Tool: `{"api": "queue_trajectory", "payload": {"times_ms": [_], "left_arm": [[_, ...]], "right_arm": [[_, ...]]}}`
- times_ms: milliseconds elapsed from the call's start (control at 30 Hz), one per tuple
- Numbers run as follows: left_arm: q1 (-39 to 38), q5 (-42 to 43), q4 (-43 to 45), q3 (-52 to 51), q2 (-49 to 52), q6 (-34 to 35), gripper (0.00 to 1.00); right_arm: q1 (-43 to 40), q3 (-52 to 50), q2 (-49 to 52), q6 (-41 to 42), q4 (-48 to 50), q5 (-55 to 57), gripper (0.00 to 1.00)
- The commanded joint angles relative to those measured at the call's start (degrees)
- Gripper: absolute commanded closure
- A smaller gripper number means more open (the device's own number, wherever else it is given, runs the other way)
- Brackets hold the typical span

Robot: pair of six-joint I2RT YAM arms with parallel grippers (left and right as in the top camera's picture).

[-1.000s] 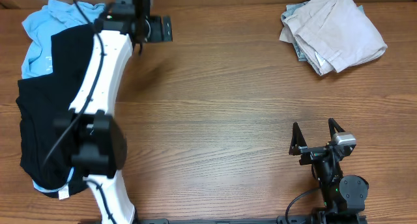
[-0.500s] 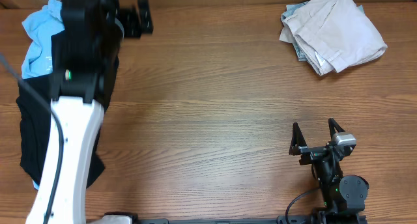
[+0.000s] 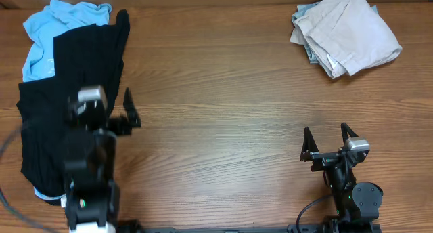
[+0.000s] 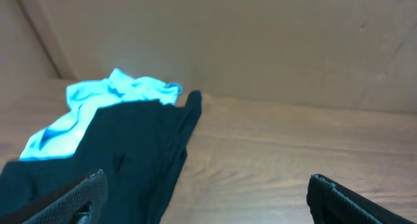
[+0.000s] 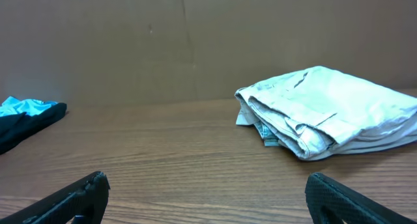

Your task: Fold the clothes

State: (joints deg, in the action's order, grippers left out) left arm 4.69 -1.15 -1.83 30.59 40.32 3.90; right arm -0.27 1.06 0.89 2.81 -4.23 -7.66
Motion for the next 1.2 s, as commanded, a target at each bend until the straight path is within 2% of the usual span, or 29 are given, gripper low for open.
{"api": "queue_trajectory", "payload": {"times_ms": [0,200,467,633,767,1167], "left_arm": [[1.2,0.6,1.9,-9.4,-10.5,1.0,0.0],[1.4,0.8,3.9,-19.9,-24.4,1.0,0.0],[2.8,1.2,5.6,-29.6,-34.0,2.6,0.0],[3.5,1.6,3.3,-30.3,-37.9,2.5,0.0],[4.2,2.0,-3.0,-30.3,-40.1,2.5,0.0],[4.2,2.0,-2.6,-30.3,-40.0,2.5,0.0]], "right_arm": [[0.3,-0.6,-0.5,0.2,0.2,0.1,0.0],[0.3,-0.6,-0.5,0.2,0.2,0.1,0.0],[0.3,-0.6,-0.5,0.2,0.2,0.1,0.0],[0.3,-0.6,-0.5,0.2,0.2,0.1,0.0],[0.3,-0.6,-0.5,0.2,0.2,0.1,0.0],[0.3,-0.6,-0.5,0.2,0.2,0.1,0.0]]}}
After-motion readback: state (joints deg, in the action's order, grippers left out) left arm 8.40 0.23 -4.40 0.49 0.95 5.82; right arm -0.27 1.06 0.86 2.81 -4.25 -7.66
